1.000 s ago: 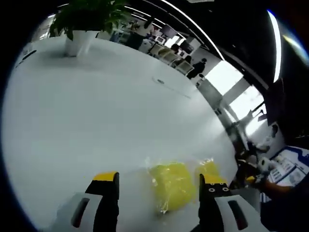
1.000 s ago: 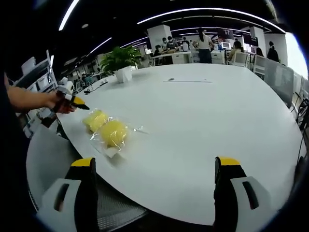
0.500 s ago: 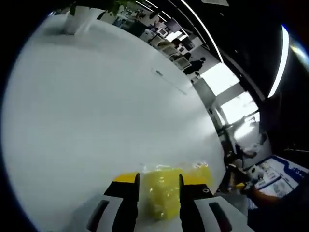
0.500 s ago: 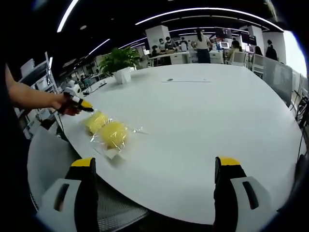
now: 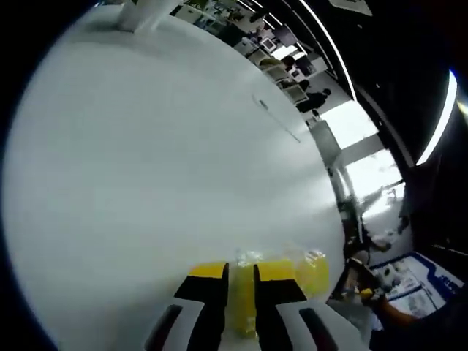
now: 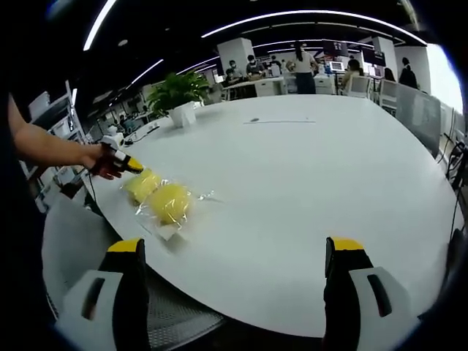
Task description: Compare the silicone blocks by pressing each to a similar depth, holding the contact briefly, and releasing to observe deformation and rebound differences across the visible hardness samples.
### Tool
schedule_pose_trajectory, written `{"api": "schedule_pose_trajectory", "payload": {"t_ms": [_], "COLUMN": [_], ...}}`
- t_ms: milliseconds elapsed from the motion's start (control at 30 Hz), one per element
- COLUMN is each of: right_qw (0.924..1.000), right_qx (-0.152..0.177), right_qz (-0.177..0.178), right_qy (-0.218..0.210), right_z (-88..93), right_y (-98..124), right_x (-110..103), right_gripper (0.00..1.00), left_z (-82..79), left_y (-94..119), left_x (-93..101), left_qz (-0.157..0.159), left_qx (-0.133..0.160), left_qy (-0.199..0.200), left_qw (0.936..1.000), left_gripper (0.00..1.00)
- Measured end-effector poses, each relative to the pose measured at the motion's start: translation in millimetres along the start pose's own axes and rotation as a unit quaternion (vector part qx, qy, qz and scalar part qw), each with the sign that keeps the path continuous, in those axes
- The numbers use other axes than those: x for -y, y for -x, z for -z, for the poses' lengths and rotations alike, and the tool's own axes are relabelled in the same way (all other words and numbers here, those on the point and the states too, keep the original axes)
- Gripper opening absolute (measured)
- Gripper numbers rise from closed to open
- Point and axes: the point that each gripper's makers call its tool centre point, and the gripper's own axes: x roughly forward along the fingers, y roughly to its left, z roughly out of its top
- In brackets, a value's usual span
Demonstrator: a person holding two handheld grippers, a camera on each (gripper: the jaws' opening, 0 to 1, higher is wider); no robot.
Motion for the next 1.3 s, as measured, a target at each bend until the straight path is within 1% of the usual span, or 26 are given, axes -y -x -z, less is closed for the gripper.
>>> {"api": "schedule_pose_trajectory", "payload": {"t_ms": [33,100,200,233,267,300,333,433,567,600,633,667,700,733,767,800,867,900,933,1000,1100,1200,1233,1300], "right_qw": [1.0,1.0,1.0,1.0,1.0,1.0,1.0,1.0,1.0,1.0,1.0,1.0,1.0,1.0,1.0,1.0,0.9999,0.9999,0.9999,0.9999,0.9999,0.9999,0.9999,0.9999], "right_qx": [-0.001,0.0,0.003,0.004,0.004,0.003,0.003,0.004,0.005,0.004,0.003,0.004,0.004,0.006,0.007,0.008,0.009,0.01,0.01,0.011,0.014,0.012,0.012,0.012], "right_qz": [0.001,0.0,0.002,0.0,0.0,0.0,-0.001,-0.001,0.0,0.0,-0.001,-0.001,-0.001,0.0,0.0,0.0,0.0,0.0,-0.001,0.0,0.001,0.002,0.002,0.001], "right_qy": [0.001,-0.001,-0.003,-0.005,-0.005,-0.004,-0.003,-0.003,-0.005,-0.004,-0.004,-0.003,-0.003,-0.004,-0.005,-0.006,-0.006,-0.005,-0.005,-0.004,-0.005,-0.003,-0.003,-0.001], "right_z": [0.3,0.5,-0.1,-0.4,-0.4,-0.4,-0.2,-1.1,-0.7,-0.1,0.0,0.0,-0.3,-1.3,-2.0,-2.7,-4.2,-4.7,-5.5,-6.7,-8.7,-7.5,-7.3,-8.0], "right_y": [0,0,-1,-1,-1,-2,-2,-2,-1,-1,-2,-2,-2,-3,-3,-3,-4,-4,-5,-5,-3,-2,-1,-1], "right_x": [1,1,1,0,0,-1,0,-1,1,0,0,0,0,0,1,1,0,0,0,0,0,0,0,-1], "right_gripper": [0.96,0.96,0.96,0.96,0.96,0.96,0.96,0.96,0.96,0.96,0.96,0.96,0.96,0.96,0.96,0.96,0.96,0.96,0.96,0.96,0.96,0.96,0.96,0.96], "left_z": [-0.4,4.7,6.5,8.3,9.9,8.9,10.7,12.0,11.9,11.5,11.6,12.6,10.0,10.4,12.9,12.7,12.7,11.2,9.2,6.9,8.6,8.4,10.5,9.8], "left_y": [-1,-4,-6,-7,-7,-8,-9,-8,-8,-8,-8,-7,-7,-7,-7,-6,-3,-2,-1,-1,0,1,2,4], "left_x": [-0.5,1.2,2.4,2.2,0.9,1.9,0.2,1.5,-0.6,-2.1,-5.3,-5.2,-10.2,-9.6,-4.8,-5.3,-4.3,-3.5,-2.1,-4.7,-2.8,0.8,6.5,7.8], "left_qz": [0.0,0.002,0.006,0.004,0.0,0.0,-0.002,0.006,-0.001,-0.004,-0.013,-0.013,-0.031,-0.036,-0.033,-0.031,-0.026,-0.024,-0.025,-0.033,-0.042,-0.039,-0.037,-0.037], "left_qx": [-0.002,-0.015,-0.015,-0.02,-0.023,-0.019,-0.023,-0.025,-0.024,-0.023,-0.022,-0.024,-0.016,-0.015,-0.015,-0.016,-0.018,-0.013,-0.007,0.0,0.005,0.016,0.019,0.025], "left_qy": [0.0,-0.005,0.002,0.001,-0.015,-0.01,-0.001,-0.003,-0.007,-0.004,0.006,-0.005,-0.064,-0.075,-0.066,-0.065,-0.042,-0.044,-0.036,-0.029,-0.047,-0.045,-0.047,-0.051], "left_qw": [1.0,0.9999,0.9999,0.9998,0.9996,0.9998,0.9997,0.9997,0.9997,0.9997,0.9996,0.9996,0.9973,0.9964,0.9972,0.9973,0.9986,0.9987,0.999,0.999,0.998,0.9981,0.998,0.9977], "left_gripper": [0.14,0.14,0.16,0.12,0.06,0.05,0.05,0.01,0.0,0.0,0.01,0.02,0.04,0.04,0.04,0.03,0.0,0.0,0.0,0.0,0.0,0.0,0.0,0.0]}}
